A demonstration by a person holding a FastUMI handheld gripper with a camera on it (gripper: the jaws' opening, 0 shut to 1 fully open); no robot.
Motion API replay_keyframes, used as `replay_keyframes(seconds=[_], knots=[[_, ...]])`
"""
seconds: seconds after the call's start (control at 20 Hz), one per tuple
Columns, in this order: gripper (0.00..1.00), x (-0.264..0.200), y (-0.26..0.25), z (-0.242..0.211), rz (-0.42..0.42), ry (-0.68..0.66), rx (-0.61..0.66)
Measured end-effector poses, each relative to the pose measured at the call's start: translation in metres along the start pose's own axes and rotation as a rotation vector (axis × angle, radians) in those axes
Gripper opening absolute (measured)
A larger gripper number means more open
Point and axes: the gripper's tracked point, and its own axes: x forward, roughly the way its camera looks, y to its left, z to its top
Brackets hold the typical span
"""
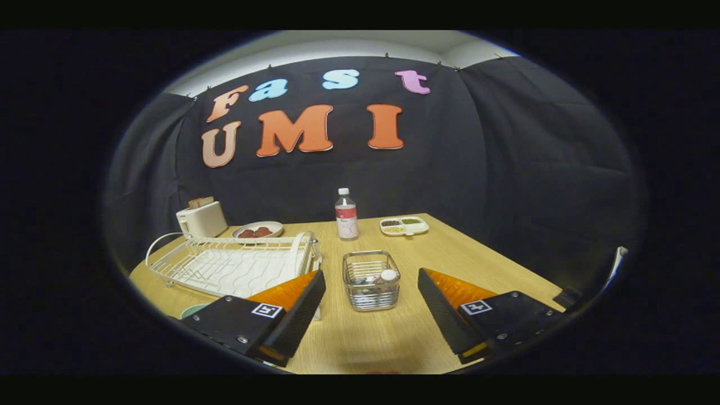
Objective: Take the plate from the dish rack, then take the spoon from the basket and place it into the plate.
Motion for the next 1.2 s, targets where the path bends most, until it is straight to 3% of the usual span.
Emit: replay_keyframes(seconds=[0.2, 0.35, 0.45, 0.6, 0.8, 1.0, 1.2], knots=[[0.98, 0.021, -0.004, -0.004, 0.003, -0.023, 0.000], [0.89, 0.032, -0.009, -0.010, -0.001, -0.023, 0.021], [0.76, 0.037, -0.006, -0.012, 0.022, -0.024, 0.048], [0.45, 0.044, -0.007, -0.015, 0.022, -0.027, 0.050], [0.15, 0.049, -0.004, -0.013, 0.029, -0.041, 0.054], [0.06, 0.052, -0.007, -0.012, 0.021, -0.034, 0.083], [0.05, 0.053, -0.004, -0.008, 0.035, -0.023, 0.114]])
